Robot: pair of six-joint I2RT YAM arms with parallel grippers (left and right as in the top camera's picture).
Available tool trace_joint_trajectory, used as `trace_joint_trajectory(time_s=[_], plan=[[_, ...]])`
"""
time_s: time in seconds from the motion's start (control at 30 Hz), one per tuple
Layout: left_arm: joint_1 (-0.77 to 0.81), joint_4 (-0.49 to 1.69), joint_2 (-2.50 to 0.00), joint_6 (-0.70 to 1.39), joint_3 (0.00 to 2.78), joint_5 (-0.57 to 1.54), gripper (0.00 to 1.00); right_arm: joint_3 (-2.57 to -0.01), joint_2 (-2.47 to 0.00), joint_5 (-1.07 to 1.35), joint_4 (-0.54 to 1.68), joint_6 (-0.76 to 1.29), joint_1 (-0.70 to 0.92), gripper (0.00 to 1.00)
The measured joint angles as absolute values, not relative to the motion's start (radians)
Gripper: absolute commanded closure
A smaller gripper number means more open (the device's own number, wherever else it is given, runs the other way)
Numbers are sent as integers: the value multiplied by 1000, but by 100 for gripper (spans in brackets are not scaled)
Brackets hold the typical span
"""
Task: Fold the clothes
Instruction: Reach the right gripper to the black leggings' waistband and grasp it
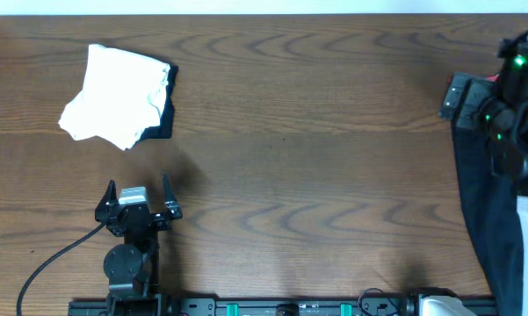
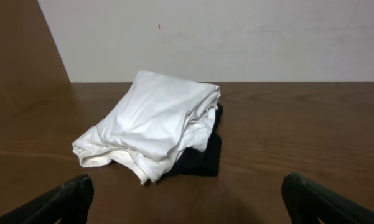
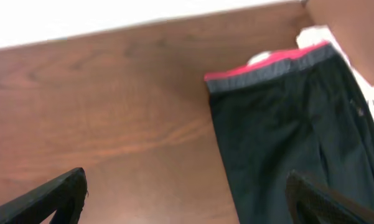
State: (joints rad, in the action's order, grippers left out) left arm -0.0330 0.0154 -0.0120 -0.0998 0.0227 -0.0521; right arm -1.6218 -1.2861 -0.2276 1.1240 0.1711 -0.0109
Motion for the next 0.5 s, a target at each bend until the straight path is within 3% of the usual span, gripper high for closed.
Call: trace_joint_trajectory(time_s=[0.1, 0.5], plan=[[-33, 16, -12, -100, 23, -52, 2, -1622, -1306, -273, 1118, 170, -12, 13], [-33, 16, -12, -100, 23, -52, 2, -1627, -1492, -360, 984, 89, -160, 11]])
